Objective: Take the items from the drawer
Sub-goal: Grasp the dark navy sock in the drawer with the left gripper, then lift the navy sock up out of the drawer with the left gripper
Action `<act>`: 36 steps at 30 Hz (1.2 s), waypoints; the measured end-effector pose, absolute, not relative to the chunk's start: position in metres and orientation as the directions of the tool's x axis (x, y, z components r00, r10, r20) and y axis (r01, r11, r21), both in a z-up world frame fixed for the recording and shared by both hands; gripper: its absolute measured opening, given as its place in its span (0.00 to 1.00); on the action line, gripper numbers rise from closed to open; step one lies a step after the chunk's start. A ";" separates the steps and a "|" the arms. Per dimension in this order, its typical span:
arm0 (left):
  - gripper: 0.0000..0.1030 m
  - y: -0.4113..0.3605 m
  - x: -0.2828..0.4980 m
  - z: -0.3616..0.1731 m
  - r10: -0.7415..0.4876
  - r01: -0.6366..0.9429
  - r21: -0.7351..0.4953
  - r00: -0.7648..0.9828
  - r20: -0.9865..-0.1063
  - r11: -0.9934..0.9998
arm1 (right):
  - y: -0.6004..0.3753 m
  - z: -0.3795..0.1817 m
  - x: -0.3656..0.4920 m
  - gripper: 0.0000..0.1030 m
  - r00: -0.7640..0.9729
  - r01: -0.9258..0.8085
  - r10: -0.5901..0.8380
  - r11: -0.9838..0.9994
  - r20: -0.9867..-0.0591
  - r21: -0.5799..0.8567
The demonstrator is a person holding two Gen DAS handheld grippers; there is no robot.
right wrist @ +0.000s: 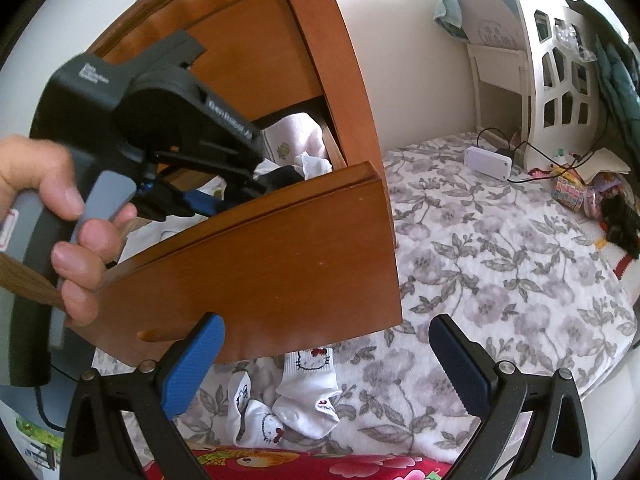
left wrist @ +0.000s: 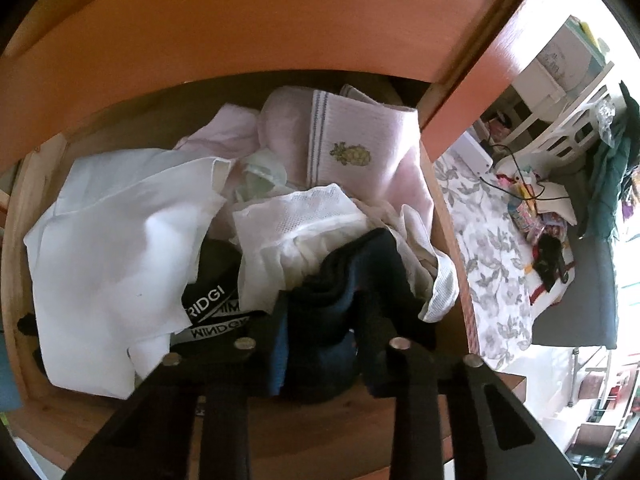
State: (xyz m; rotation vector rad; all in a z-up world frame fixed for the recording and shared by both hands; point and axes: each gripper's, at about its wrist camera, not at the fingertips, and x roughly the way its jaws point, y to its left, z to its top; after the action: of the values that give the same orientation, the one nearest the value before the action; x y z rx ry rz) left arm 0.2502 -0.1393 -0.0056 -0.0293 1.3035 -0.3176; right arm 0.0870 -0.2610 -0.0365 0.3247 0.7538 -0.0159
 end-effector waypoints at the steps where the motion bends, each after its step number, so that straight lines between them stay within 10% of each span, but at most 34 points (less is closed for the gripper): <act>1: 0.26 -0.139 0.249 -0.005 -0.255 0.218 -0.205 0.233 -0.938 0.954 | -0.262 -0.037 0.087 1.00 0.731 0.131 0.102 0.949 -0.675 0.287; 36: 0.22 -0.044 0.210 0.045 -0.314 0.104 -0.299 0.441 -0.841 0.948 | -0.256 -0.031 0.082 1.00 0.737 0.172 0.021 0.961 -0.676 0.217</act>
State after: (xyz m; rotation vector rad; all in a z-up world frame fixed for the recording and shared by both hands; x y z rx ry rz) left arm 0.2098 -0.0445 0.0453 -0.2152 1.0850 -0.2619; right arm 0.0820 -0.2559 -0.0310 0.2746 0.7402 -0.0844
